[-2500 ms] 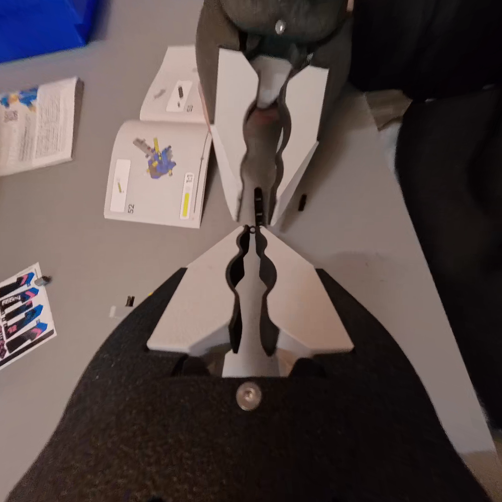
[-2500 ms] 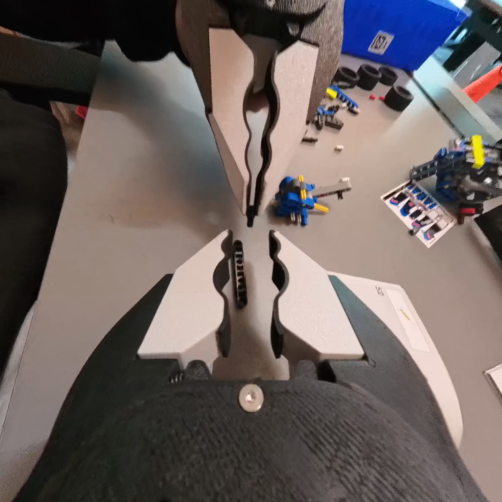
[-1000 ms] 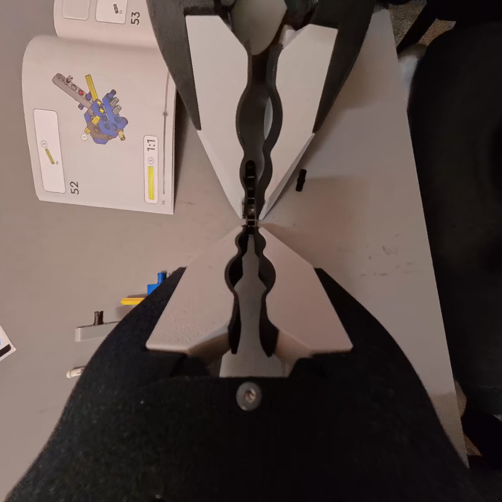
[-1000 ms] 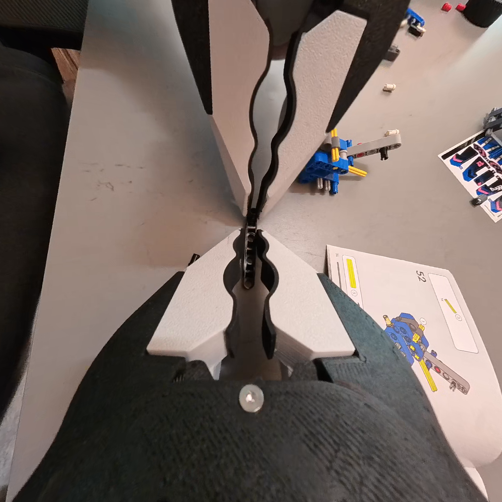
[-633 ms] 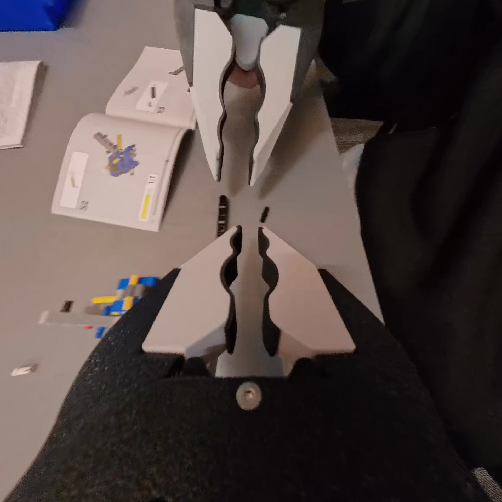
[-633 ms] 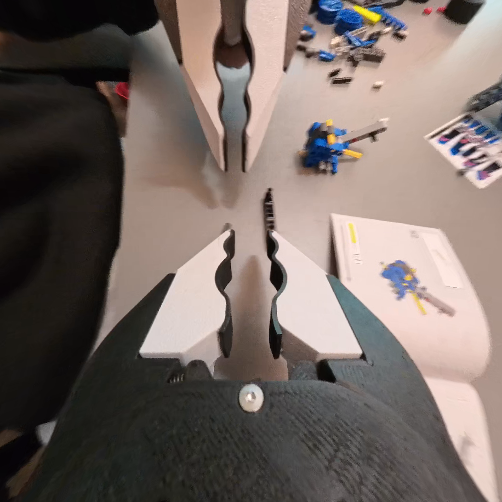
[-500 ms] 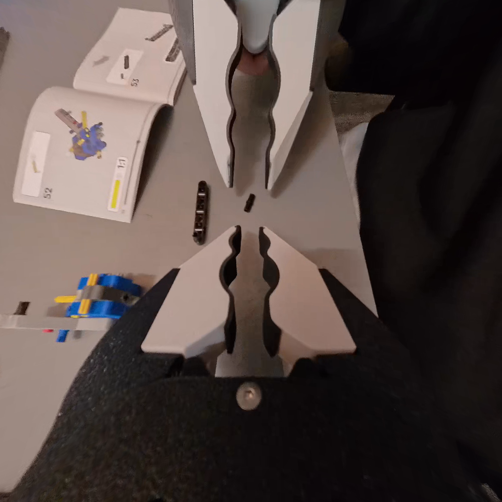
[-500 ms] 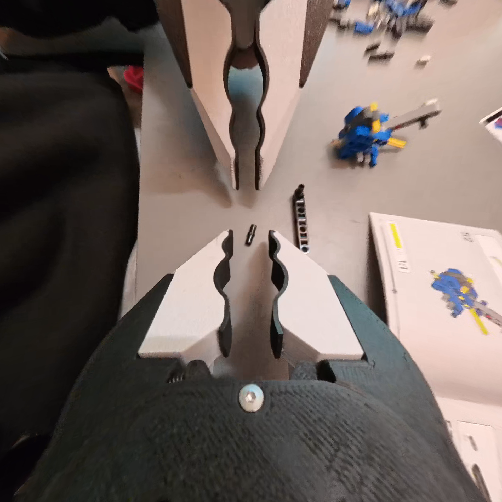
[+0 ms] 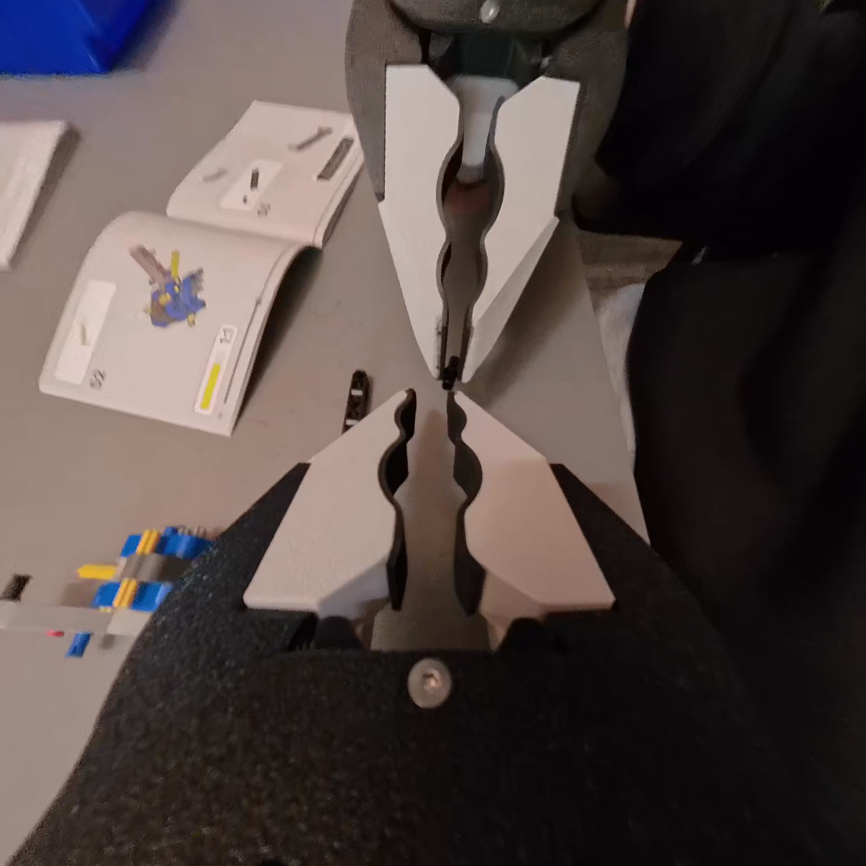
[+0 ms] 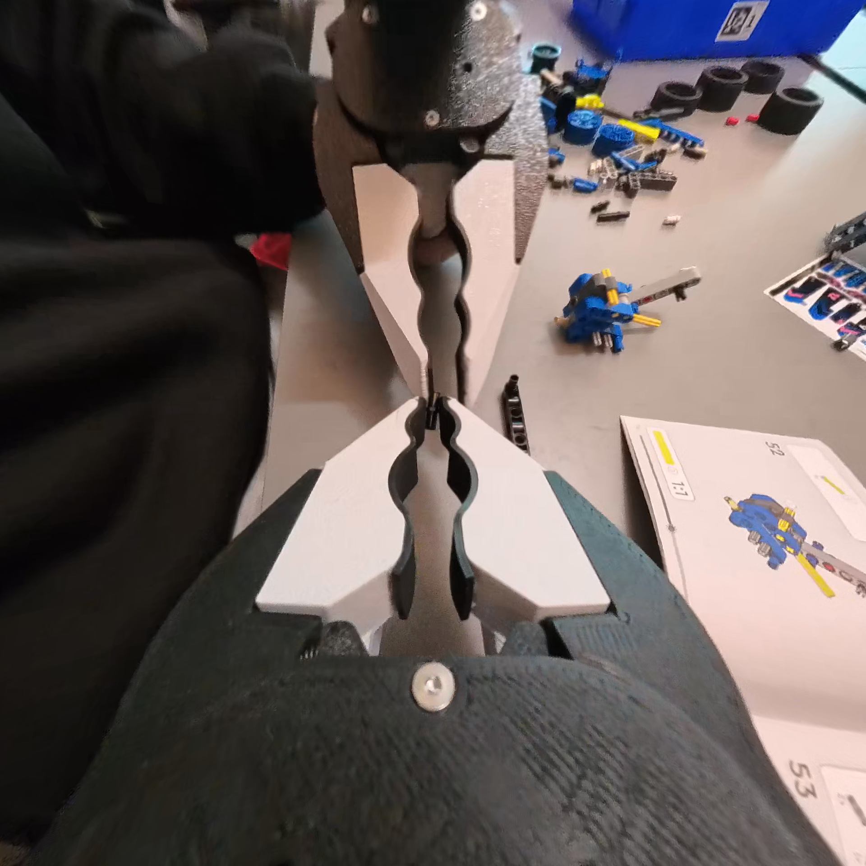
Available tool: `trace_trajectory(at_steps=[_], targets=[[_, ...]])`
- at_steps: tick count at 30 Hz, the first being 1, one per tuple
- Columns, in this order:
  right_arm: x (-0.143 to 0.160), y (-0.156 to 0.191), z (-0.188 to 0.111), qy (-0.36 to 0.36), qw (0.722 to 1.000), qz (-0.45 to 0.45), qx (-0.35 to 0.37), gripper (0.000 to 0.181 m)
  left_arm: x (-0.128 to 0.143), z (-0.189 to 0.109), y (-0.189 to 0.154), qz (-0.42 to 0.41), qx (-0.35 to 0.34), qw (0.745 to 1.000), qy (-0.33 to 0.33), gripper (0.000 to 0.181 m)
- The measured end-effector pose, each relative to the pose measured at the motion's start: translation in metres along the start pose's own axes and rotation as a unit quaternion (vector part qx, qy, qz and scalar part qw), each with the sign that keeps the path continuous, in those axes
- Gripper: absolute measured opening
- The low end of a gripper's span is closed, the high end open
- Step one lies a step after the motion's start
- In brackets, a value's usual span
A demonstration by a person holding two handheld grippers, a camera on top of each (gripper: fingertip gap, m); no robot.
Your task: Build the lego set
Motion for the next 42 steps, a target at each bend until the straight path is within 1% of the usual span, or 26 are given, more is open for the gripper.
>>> trace_trajectory(at_steps=[1,3,5,9,12,14,17,23,29,31,34,36,38,40,42], targets=[[0.000,-0.002,-0.003,-0.009,1.000,0.012,-0.003,0.004,-0.004,-0.001,-0.001,0.014,-0.002,1.000,-0.011,0.007],[0.001,-0.005,-0.008,-0.030,0.999,0.035,-0.015,0.004,-0.010,-0.003,-0.004,0.046,-0.006,0.999,-0.026,0.006],[0.001,-0.005,-0.012,-0.051,0.997,0.055,-0.035,0.004,-0.015,-0.006,-0.004,0.067,-0.018,0.997,-0.038,0.009],[-0.001,-0.005,-0.017,-0.082,0.991,0.084,-0.070,0.004,-0.022,-0.010,-0.006,0.120,-0.043,0.990,-0.056,0.006],[-0.003,-0.006,-0.021,-0.111,0.982,0.116,-0.103,0.004,-0.028,-0.013,-0.008,0.174,-0.070,0.980,-0.069,0.005],[-0.005,-0.008,-0.024,-0.134,0.973,0.145,-0.122,0.004,-0.032,-0.016,-0.007,0.212,-0.102,0.969,-0.077,0.006],[-0.006,-0.008,-0.027,-0.154,0.959,0.177,-0.159,0.004,-0.036,-0.018,-0.007,0.248,-0.134,0.956,-0.080,0.007],[-0.005,-0.009,-0.025,-0.160,0.942,0.218,-0.199,0.004,-0.038,-0.019,-0.013,0.290,-0.126,0.945,-0.087,0.005],[-0.004,-0.010,-0.023,-0.156,0.936,0.236,-0.209,0.004,-0.037,-0.020,-0.013,0.296,-0.113,0.946,-0.063,0.002],[-0.004,-0.014,-0.024,-0.161,0.938,0.240,-0.194,0.004,-0.038,-0.020,-0.010,0.280,-0.116,0.952,-0.051,0.001],[0.002,-0.021,-0.028,-0.139,0.959,0.213,-0.128,0.018,-0.034,-0.020,0.000,0.260,-0.135,0.956,-0.019,0.001],[0.002,-0.024,-0.032,-0.122,0.980,0.150,-0.056,0.016,-0.028,-0.019,0.010,0.237,-0.148,0.960,0.011,0.001],[-0.005,-0.023,-0.036,-0.116,0.991,0.052,0.037,0.014,-0.023,-0.017,0.017,0.201,-0.144,0.968,0.032,0.001],[-0.009,-0.019,-0.031,-0.086,0.991,-0.023,0.100,0.016,-0.020,-0.015,0.021,0.156,-0.133,0.978,0.039,0.001],[-0.006,-0.022,-0.023,-0.029,0.987,-0.061,0.147,0.020,-0.020,-0.015,0.022,0.127,-0.119,0.984,0.035,0.001]])
Point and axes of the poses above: each gripper's, where its closed fingertips meet, z out along the fingers, x out of its underside, y = z × x across the jaws, the point moved 5 cm from there along -z, back along the fingers, and after that the axes turned 8 degrees about y, right-handed, at the moved point
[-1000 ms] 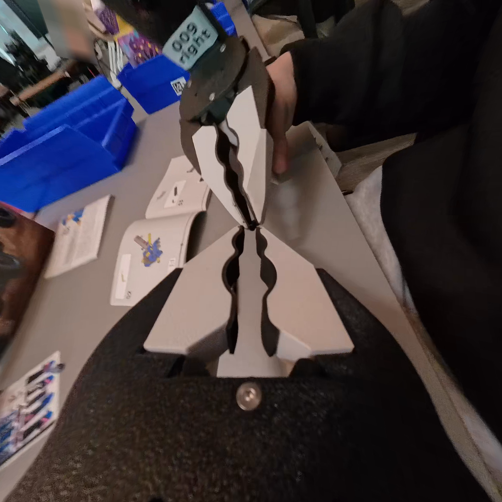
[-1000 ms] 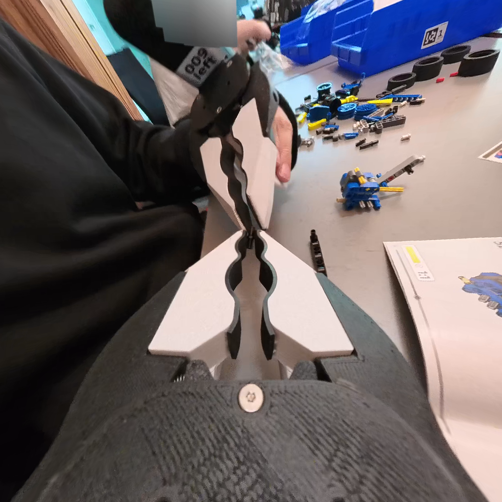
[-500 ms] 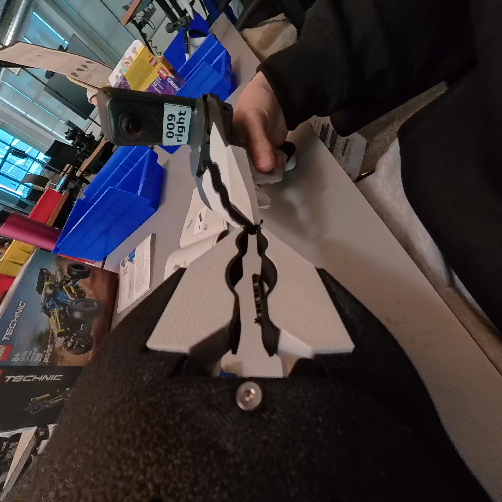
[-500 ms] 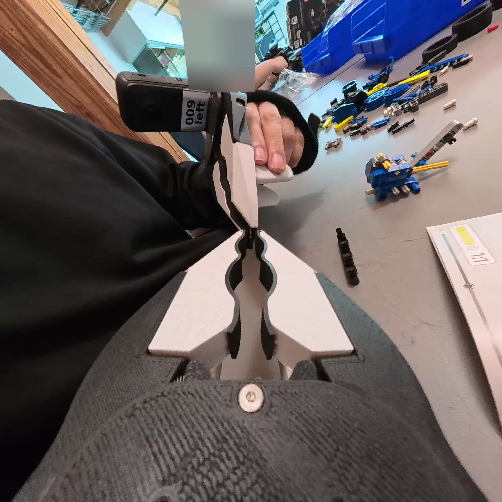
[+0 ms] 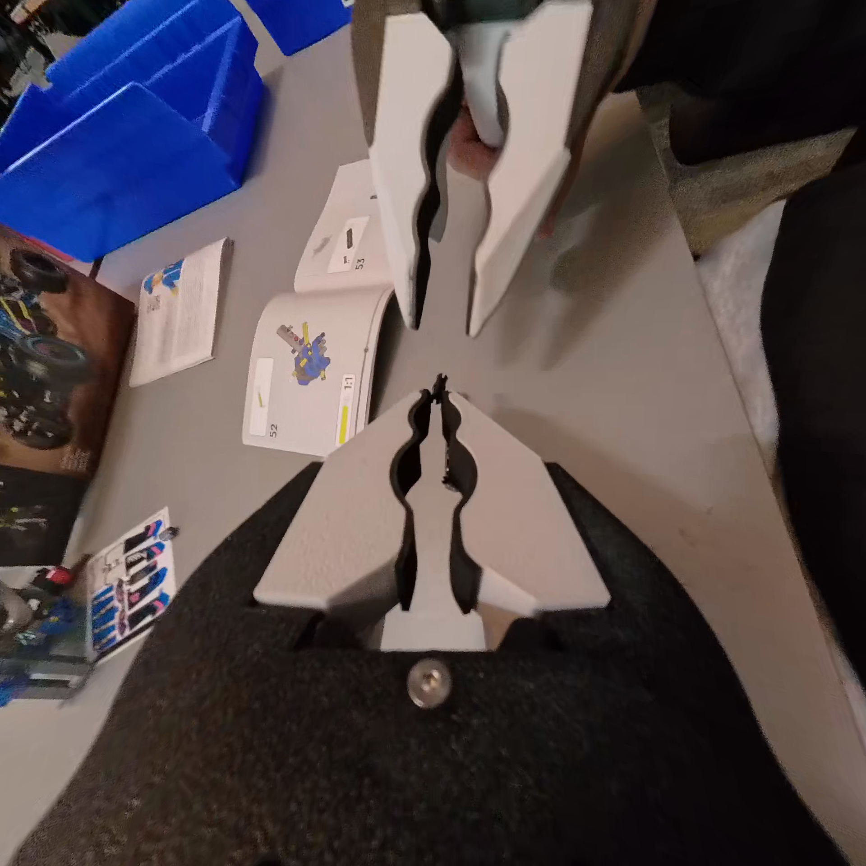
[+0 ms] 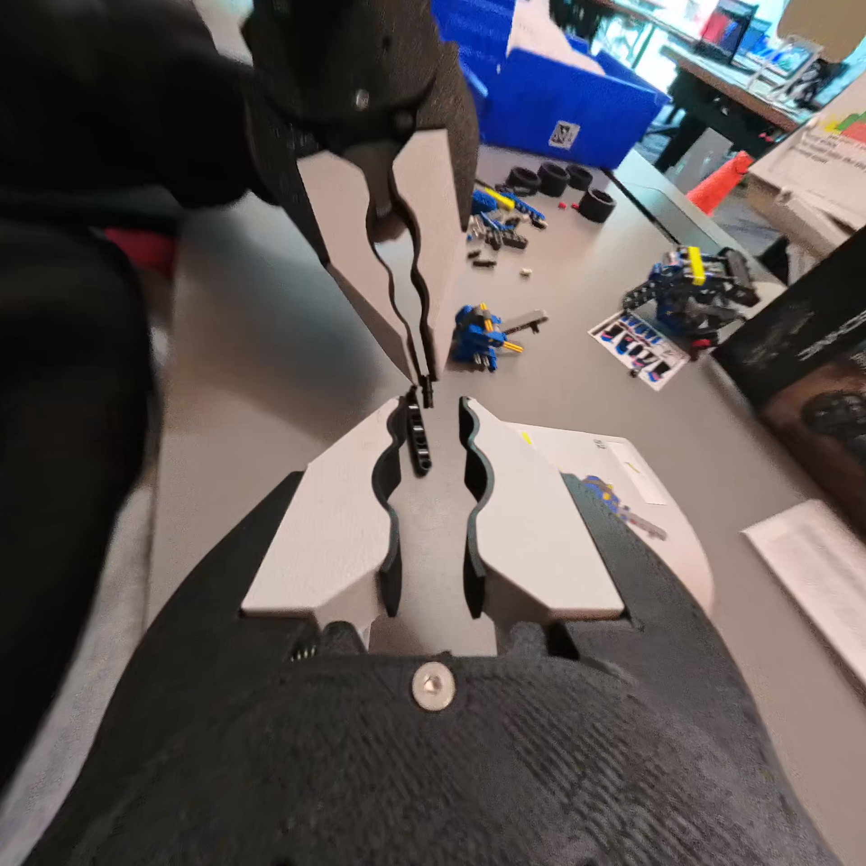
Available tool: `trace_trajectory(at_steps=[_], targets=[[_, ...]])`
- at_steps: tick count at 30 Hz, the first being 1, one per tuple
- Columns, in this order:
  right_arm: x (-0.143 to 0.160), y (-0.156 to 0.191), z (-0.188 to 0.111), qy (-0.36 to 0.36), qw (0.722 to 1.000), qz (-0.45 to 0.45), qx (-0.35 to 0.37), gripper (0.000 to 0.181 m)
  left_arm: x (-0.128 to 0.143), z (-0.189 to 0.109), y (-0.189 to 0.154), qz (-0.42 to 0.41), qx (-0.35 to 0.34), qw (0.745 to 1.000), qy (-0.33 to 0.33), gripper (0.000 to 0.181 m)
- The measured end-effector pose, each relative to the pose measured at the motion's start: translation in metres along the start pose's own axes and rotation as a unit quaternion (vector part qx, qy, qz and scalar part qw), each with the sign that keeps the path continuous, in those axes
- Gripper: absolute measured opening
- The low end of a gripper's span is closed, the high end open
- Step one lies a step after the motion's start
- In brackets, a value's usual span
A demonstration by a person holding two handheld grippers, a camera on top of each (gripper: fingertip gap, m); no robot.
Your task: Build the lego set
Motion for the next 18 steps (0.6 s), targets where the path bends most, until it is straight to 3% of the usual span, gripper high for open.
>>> trace_trajectory(at_steps=[4,8,13,18], targets=[[-0.002,0.004,0.009,0.022,0.999,-0.027,0.017,0.021,-0.004,-0.001,-0.001,-0.032,0.028,0.999,-0.016,0.001],[0.000,0.006,0.013,0.035,0.998,-0.045,0.026,0.003,-0.004,0.000,0.001,-0.040,0.029,0.999,-0.013,0.001],[0.004,0.005,0.016,0.046,0.997,-0.045,0.031,0.003,-0.004,0.003,0.001,-0.042,0.026,0.999,-0.009,0.001],[0.004,0.002,0.012,0.006,0.999,-0.029,0.021,0.003,-0.005,0.002,0.003,-0.055,0.051,0.996,-0.039,0.001]])
Point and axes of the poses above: each gripper's, where its closed fingertips meet, z out along the fingers, x out of its underside, y = z × x across the jaws, the point moved 5 cm from there along -z, back along the fingers, and after that the axes turned 8 degrees about y, right-handed, at the moved point
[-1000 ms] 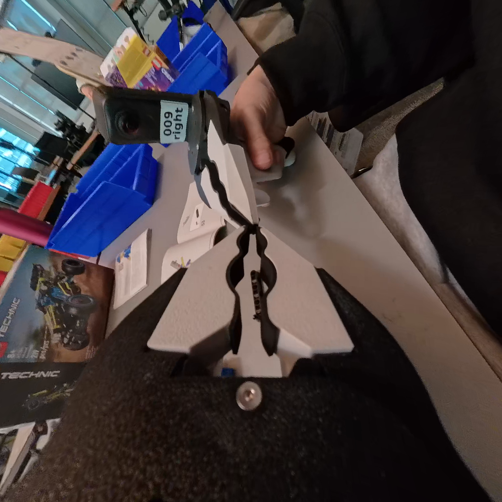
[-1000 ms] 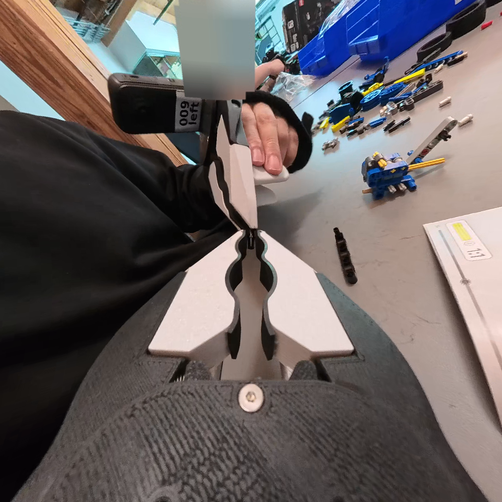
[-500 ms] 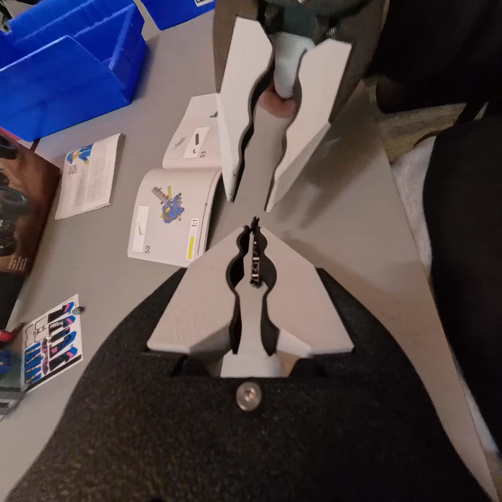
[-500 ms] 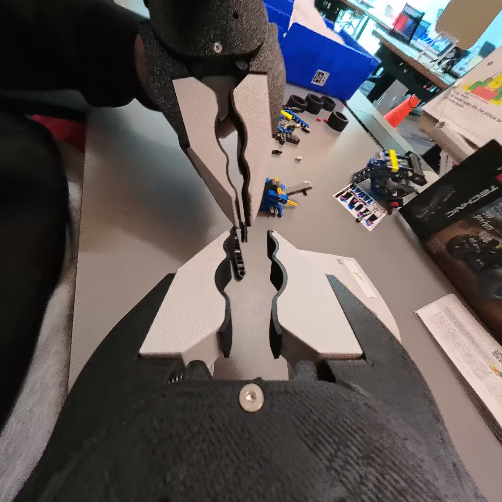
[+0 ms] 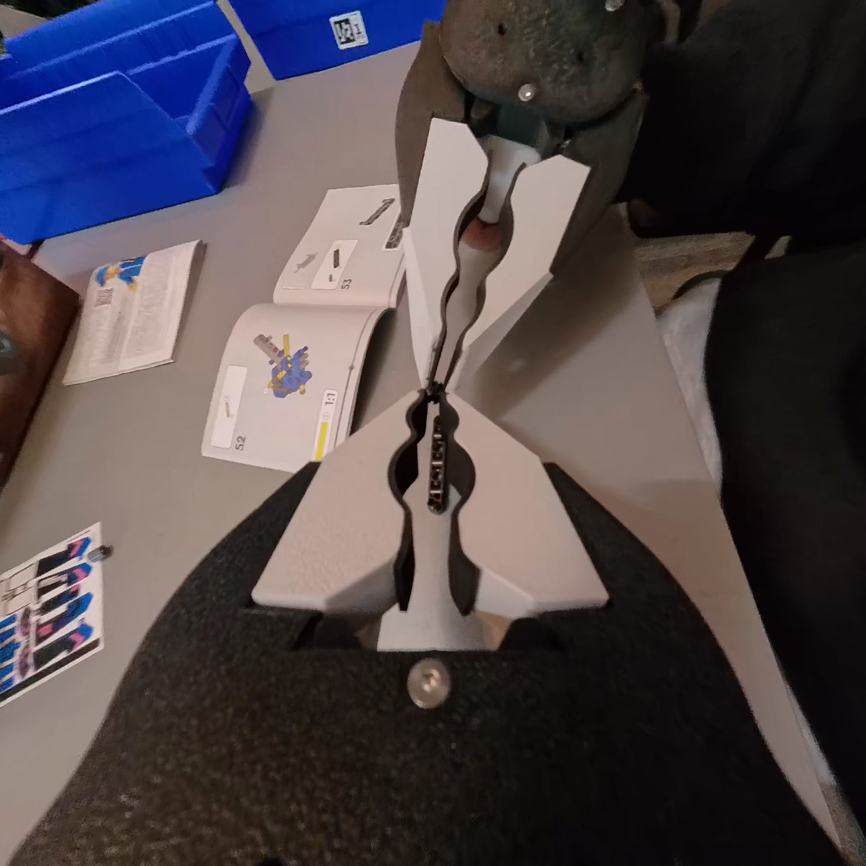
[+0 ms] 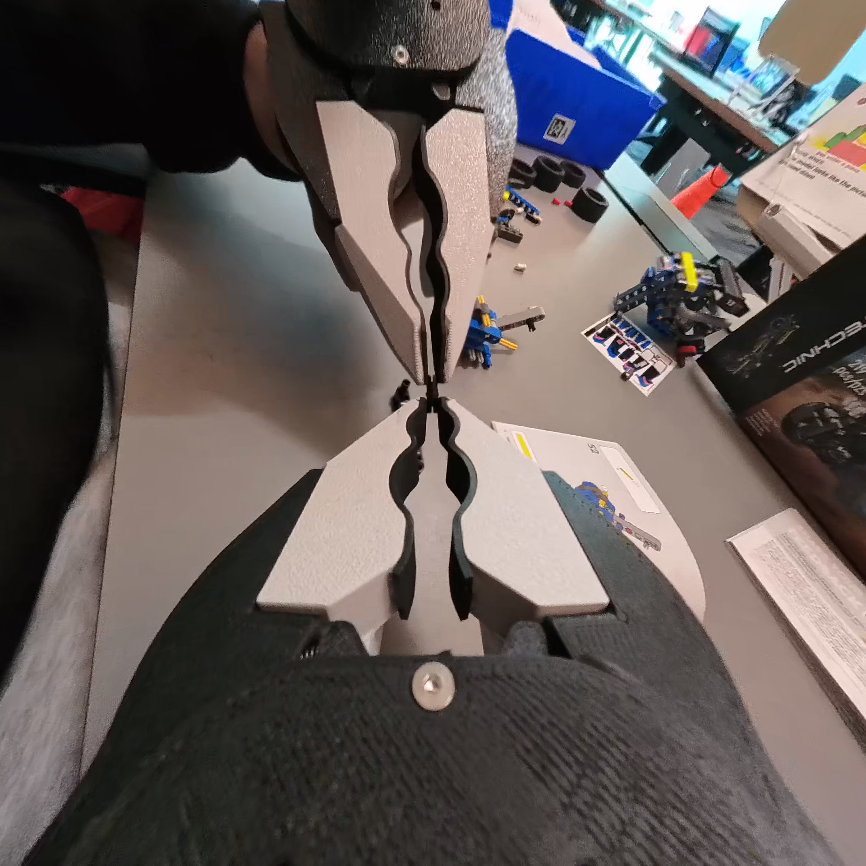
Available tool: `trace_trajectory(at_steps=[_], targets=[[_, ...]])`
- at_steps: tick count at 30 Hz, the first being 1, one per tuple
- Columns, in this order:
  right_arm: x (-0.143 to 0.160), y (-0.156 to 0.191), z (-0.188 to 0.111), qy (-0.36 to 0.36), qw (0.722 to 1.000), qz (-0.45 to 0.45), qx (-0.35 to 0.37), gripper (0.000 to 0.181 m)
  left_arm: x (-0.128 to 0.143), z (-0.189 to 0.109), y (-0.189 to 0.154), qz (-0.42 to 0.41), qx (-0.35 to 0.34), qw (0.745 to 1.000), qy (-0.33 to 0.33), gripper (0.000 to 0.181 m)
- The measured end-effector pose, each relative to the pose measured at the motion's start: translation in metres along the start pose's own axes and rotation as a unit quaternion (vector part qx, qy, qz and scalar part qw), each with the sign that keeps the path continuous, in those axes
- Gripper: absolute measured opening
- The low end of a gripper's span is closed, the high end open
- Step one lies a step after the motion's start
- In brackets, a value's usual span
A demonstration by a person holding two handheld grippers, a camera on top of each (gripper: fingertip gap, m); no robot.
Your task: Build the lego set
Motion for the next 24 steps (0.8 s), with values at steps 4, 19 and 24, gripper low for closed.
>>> trace_trajectory(at_steps=[4,19,24], targets=[[0.0013,0.0015,0.0000,0.002,1.000,-0.013,-0.003,0.003,0.0004,0.0018,-0.0010,0.002,0.017,1.000,-0.003,0.001],[0.0006,-0.0018,-0.0040,-0.034,0.999,0.009,-0.014,0.003,-0.0038,0.0031,0.0011,0.017,0.019,0.999,-0.020,0.002],[0.0014,-0.0021,-0.0046,-0.040,0.999,0.013,-0.018,0.003,-0.0038,0.0038,0.0018,0.006,0.026,0.999,-0.029,0.002]])
Point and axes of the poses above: each gripper's, where its closed fingertips meet, z out along the fingers, x out of its underside, y = z × x across the jaws, the point moved 5 cm from there along -z, back along the fingers, and after that the axes turned 8 degrees about y, right-handed, at the moved point
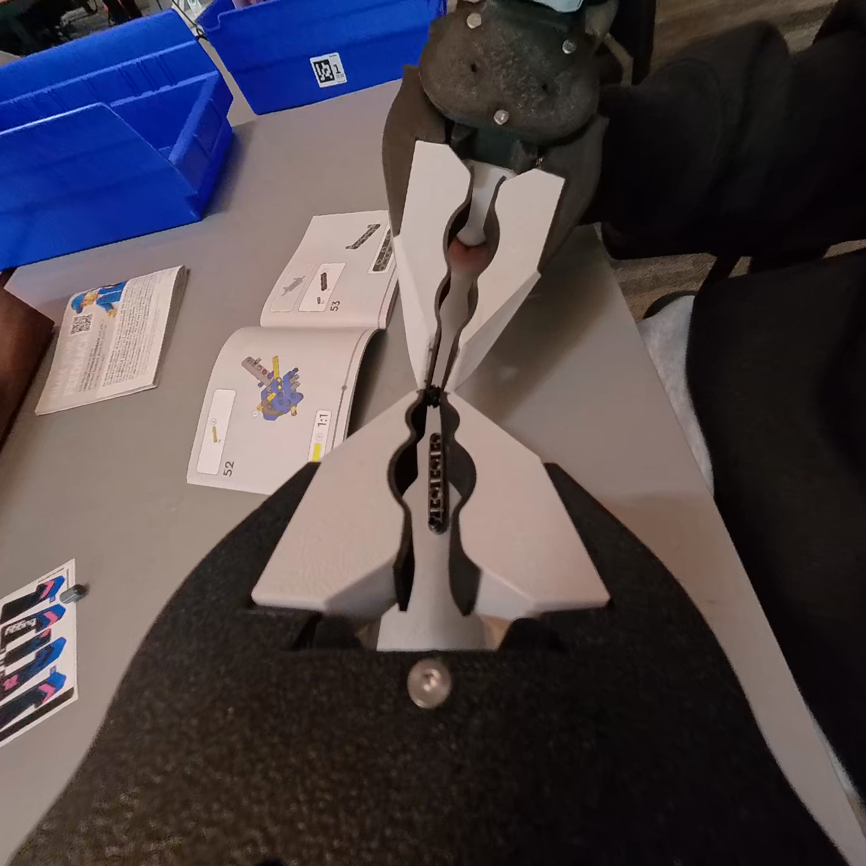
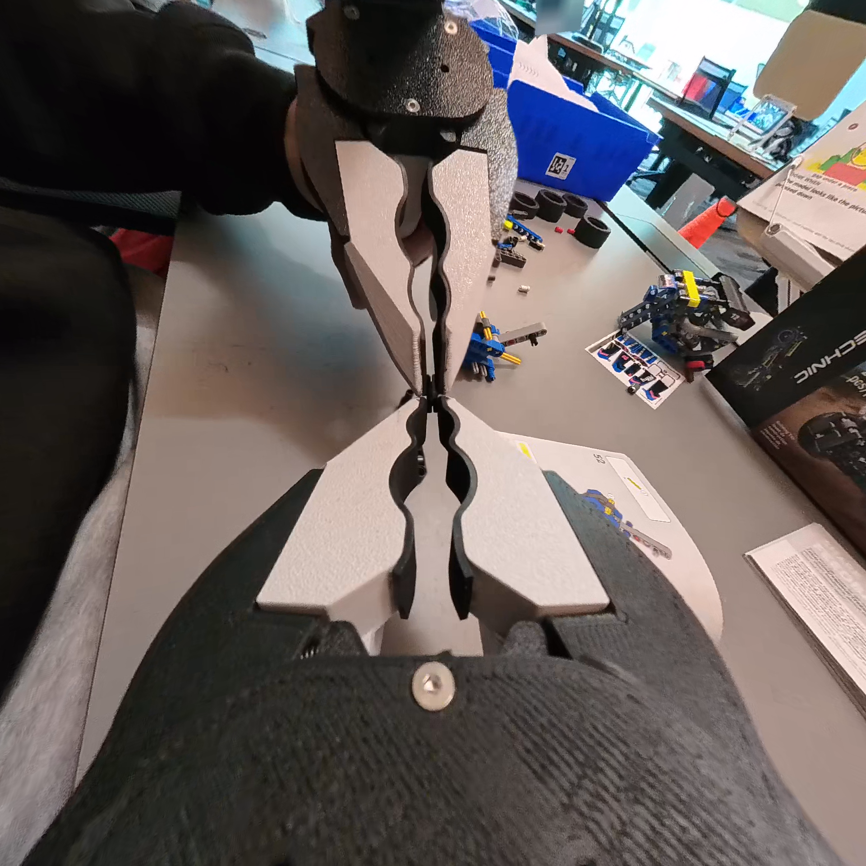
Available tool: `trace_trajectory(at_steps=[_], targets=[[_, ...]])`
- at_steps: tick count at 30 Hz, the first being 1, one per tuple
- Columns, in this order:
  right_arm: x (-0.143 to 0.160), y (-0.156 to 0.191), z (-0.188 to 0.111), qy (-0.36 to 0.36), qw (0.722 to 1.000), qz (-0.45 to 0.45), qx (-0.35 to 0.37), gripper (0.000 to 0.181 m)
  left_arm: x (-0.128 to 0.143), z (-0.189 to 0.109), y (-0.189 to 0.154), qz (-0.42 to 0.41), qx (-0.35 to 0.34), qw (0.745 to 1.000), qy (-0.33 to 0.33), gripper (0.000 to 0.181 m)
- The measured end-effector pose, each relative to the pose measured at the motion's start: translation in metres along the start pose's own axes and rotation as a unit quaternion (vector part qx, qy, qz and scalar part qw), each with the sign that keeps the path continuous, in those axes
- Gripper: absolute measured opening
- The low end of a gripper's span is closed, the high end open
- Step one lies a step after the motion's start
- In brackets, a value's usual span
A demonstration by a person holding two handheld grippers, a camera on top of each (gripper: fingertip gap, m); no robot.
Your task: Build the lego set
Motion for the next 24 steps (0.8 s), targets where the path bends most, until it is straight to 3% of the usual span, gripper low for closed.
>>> trace_trajectory(at_steps=[14,17,24], targets=[[-0.0059,-0.0020,-0.0059,-0.025,1.000,0.003,0.000,0.003,-0.0042,-0.0064,0.0017,0.015,-0.009,1.000,-0.015,0.000],[-0.0075,-0.0022,-0.0063,-0.028,1.000,0.005,0.000,0.003,-0.0068,-0.0074,-0.0002,0.015,0.002,1.000,-0.027,0.007],[-0.0065,-0.0015,-0.0045,-0.025,1.000,0.005,-0.002,0.003,-0.0061,-0.0060,-0.0001,0.027,-0.008,1.000,-0.013,0.001]])
Point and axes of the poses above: each gripper's, where its closed fingertips meet, z out along the fingers, x out of its underside, y = z × x across the jaws, the point moved 5 cm from there along -z, back along the fingers, and after that the axes turned 8 degrees about y, right-handed, at the moved point
